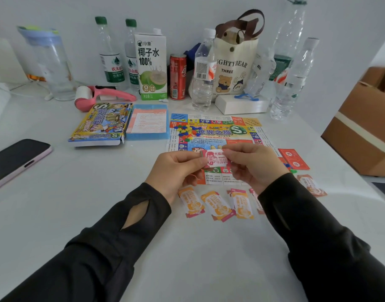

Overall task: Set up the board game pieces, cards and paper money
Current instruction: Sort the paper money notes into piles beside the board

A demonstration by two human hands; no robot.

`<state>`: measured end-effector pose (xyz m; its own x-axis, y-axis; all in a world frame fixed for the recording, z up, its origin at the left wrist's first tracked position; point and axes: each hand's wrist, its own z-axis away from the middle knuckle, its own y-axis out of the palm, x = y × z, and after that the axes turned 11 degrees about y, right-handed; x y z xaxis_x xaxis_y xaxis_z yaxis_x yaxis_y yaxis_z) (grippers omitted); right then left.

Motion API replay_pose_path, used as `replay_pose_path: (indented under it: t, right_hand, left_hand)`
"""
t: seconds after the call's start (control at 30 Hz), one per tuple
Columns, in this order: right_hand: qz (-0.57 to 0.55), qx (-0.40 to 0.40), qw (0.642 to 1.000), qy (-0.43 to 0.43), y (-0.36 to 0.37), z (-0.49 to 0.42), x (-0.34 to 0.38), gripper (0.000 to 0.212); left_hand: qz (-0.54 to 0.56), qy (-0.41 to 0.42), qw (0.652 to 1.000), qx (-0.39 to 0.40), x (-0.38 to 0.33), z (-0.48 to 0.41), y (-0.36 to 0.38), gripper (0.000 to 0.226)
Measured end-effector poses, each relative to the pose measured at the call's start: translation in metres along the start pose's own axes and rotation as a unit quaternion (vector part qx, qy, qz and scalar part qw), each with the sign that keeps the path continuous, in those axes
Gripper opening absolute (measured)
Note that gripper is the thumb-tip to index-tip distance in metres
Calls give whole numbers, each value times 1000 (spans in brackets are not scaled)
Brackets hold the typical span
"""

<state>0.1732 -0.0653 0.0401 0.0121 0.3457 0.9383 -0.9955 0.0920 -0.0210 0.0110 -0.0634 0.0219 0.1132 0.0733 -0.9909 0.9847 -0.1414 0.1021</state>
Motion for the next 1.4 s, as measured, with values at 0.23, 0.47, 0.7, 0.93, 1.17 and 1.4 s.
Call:
replay_pose_path:
  t: [0.23,0.47,0.7,0.93,1.17,1.4]
  right_hand:
    - [-66,87,991,79,-4,5,-1,11]
    - [214,16,976,-47,-4,9,1,16]
    - [90,62,993,-34,-2,10,0,18]
    - [46,138,989,35,-7,9,1,22]
    - [239,74,967,-44,-6,12,3,19]
    - [183,19,977,-105,-5,11,4,13]
  left_hand:
    - [-53,51,997,7,-6,8,3,13]
    - [-180,140,973,-38,-5,8,2,17]
    - [-17,69,997,-13,-10,9,1,8]
    - [-91,97,989,66,-7,10,4,16]
    - [-161,79,984,9,-1,9,7,28]
    - [-162,77,983,28,-3,12,12,19]
